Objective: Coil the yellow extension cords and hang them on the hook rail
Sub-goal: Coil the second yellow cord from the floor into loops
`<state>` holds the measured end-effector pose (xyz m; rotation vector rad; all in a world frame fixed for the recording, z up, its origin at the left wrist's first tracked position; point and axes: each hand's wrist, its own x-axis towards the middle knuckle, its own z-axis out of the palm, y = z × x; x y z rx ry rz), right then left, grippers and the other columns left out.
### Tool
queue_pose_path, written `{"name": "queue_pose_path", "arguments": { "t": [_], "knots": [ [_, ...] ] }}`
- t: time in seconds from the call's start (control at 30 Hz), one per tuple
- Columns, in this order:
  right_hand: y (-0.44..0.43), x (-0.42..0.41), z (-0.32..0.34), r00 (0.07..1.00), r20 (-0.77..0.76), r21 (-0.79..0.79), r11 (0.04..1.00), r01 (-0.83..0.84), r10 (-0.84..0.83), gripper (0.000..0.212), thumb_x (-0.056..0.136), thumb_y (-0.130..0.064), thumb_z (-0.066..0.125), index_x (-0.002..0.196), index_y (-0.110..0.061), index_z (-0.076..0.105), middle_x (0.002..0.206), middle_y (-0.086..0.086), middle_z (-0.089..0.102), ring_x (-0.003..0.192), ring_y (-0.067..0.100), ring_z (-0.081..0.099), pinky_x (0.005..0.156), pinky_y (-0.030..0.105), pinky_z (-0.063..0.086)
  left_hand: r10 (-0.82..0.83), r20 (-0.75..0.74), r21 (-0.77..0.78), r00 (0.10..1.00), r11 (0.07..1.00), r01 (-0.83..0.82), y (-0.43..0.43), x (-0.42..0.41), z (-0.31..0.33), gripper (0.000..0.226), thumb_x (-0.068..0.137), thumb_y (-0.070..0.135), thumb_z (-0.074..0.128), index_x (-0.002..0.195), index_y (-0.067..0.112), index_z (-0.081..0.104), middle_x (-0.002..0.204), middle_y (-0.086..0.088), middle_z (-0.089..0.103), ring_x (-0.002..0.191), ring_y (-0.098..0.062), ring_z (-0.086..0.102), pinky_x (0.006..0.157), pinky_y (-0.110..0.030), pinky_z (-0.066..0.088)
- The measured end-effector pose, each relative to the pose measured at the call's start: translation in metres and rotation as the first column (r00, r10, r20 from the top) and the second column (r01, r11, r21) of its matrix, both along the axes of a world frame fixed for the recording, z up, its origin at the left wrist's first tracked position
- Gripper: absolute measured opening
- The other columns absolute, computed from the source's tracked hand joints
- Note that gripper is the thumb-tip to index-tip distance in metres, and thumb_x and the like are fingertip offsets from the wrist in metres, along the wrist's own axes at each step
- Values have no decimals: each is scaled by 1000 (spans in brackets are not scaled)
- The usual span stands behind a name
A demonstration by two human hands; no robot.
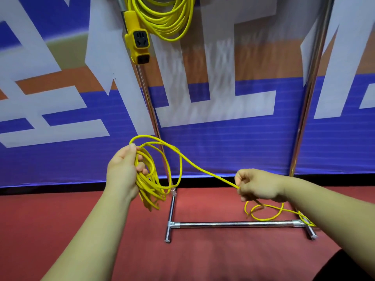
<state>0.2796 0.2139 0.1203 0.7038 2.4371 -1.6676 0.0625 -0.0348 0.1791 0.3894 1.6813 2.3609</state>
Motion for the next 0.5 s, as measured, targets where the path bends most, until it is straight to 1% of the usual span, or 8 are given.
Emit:
{"name": "queue_pose_path", "arguments": {
  "t": [0.07,0.1,0.17,0.2,0.3,0.4,0.43,0.5],
  "knots": [
    [1,-1,-1,998,11,-41,998,57,-56,15,90,6,58,90,-8,53,74,15,64,66,23,68,61,29,51,21,-27,-50,999,998,-23,0,-2,-6,10,103,19,56,101,12,63,71,-3,48,44,-10,39,42,-23,40],
    [1,-2,0,996,17,-60,995,85,-84,13,91,4,59,90,-8,55,73,15,65,64,21,70,60,28,53,42,-32,-68,999,997,-44,-1,-3,-8,11,101,15,58,110,13,64,69,-3,49,44,-11,40,43,-24,41],
    [-1,-4,3,990,45,-99,985,141,-137,10,91,1,60,88,-8,57,71,15,67,58,16,70,54,24,52,97,-14,-89,995,991,-98,-2,-6,-14,28,99,7,59,125,18,61,68,-4,47,47,-14,42,45,-27,44],
    [-2,-4,5,984,62,-120,978,173,-167,10,90,-1,62,86,-9,60,70,14,67,56,16,68,53,24,51,114,-7,-95,993,989,-114,-3,-6,-16,32,99,5,59,128,19,60,68,-4,47,49,-15,43,46,-27,45],
    [-9,-7,12,970,96,-124,964,235,-224,13,83,-6,70,74,-14,66,67,8,63,50,14,55,52,20,40,109,-28,-117,994,987,-112,-3,-4,-19,32,99,4,58,128,19,62,70,-3,51,51,-16,43,46,-28,45],
    [-17,-11,20,958,100,-182,942,283,-268,16,84,-5,71,72,-13,67,59,4,56,44,11,41,46,17,29,44,-51,-104,998,993,-49,-3,3,-16,28,99,3,57,122,17,65,67,-4,51,48,-15,43,45,-28,45],
    [-19,-13,22,955,100,-204,934,295,-280,15,85,-4,71,73,-13,67,59,3,57,44,11,42,47,17,31,12,-52,-102,999,995,-18,-3,5,-14,27,99,3,57,121,17,65,64,-5,50,47,-15,44,45,-28,45],
    [-24,-17,24,952,109,-232,924,305,-287,15,86,-7,72,75,-15,66,61,1,62,50,10,49,51,19,39,-56,-47,-96,997,994,51,-1,13,-11,27,99,3,57,121,16,66,60,-8,47,45,-16,44,46,-27,44]
  ]
}}
